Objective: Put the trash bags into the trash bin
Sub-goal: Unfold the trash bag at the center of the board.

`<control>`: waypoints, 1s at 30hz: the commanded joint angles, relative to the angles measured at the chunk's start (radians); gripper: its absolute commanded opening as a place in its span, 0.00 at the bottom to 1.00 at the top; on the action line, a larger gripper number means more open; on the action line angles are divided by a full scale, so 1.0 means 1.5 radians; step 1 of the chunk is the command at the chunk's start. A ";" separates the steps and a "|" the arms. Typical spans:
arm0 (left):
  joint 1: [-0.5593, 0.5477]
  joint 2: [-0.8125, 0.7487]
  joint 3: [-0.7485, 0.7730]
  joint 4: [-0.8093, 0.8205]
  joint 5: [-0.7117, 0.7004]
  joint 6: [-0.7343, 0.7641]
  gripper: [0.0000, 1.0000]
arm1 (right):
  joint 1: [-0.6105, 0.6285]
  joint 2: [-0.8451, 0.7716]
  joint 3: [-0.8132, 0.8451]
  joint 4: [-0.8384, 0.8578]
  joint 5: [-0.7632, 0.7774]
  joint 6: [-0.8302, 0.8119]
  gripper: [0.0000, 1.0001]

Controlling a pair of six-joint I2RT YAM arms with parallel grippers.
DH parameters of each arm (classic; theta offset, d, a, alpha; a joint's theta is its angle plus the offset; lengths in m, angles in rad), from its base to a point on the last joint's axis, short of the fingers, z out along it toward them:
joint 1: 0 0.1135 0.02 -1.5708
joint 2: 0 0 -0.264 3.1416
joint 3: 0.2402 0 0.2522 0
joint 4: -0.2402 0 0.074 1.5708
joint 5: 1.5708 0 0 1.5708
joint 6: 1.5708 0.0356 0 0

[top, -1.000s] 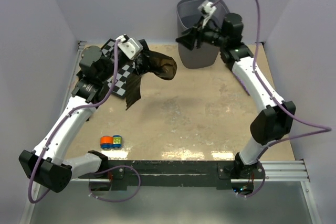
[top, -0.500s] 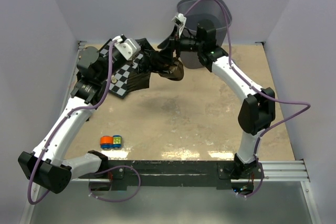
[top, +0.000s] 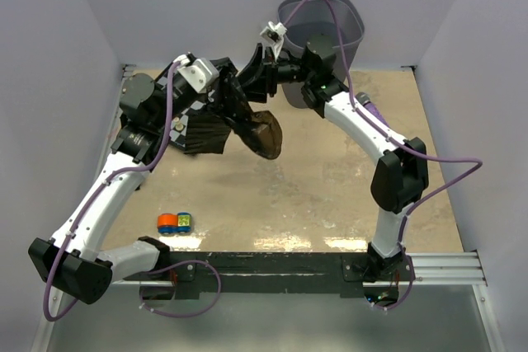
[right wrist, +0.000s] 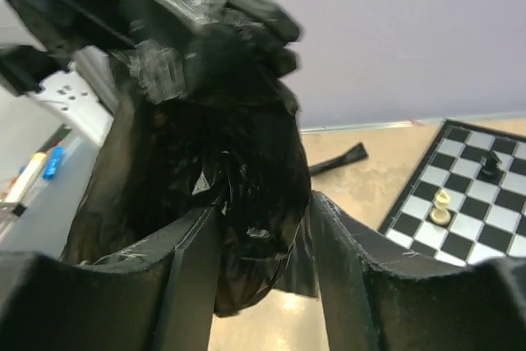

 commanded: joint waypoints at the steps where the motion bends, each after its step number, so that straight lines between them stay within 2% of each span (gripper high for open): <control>1: 0.002 -0.004 0.009 0.055 -0.006 -0.004 0.00 | -0.001 -0.001 -0.004 0.106 -0.079 0.070 0.42; 5: 0.002 -0.006 0.006 0.064 -0.003 -0.004 0.00 | -0.002 -0.013 -0.016 0.090 -0.074 0.061 0.22; 8: 0.002 -0.010 0.007 0.059 -0.008 0.001 0.00 | -0.011 -0.027 -0.002 -0.039 0.003 -0.035 0.00; 10: 0.002 -0.015 0.006 0.048 -0.019 0.009 0.00 | -0.028 -0.044 0.001 -0.118 0.071 -0.087 0.00; 16: 0.003 -0.045 -0.025 -0.001 -0.060 0.076 0.00 | -0.106 -0.098 -0.011 -0.230 0.213 -0.167 0.00; 23: 0.003 -0.041 -0.054 -0.049 -0.126 0.143 0.00 | -0.153 -0.154 -0.019 -0.285 0.237 -0.228 0.00; 27: 0.003 -0.027 -0.052 -0.044 -0.107 0.135 0.00 | -0.153 -0.175 -0.024 -0.278 0.227 -0.228 0.00; 28: 0.003 -0.022 -0.046 -0.052 -0.088 0.135 0.01 | -0.154 -0.176 -0.024 -0.276 0.225 -0.224 0.00; 30: 0.003 -0.018 -0.033 -0.067 -0.027 0.136 0.23 | -0.154 -0.173 -0.017 -0.282 0.231 -0.226 0.00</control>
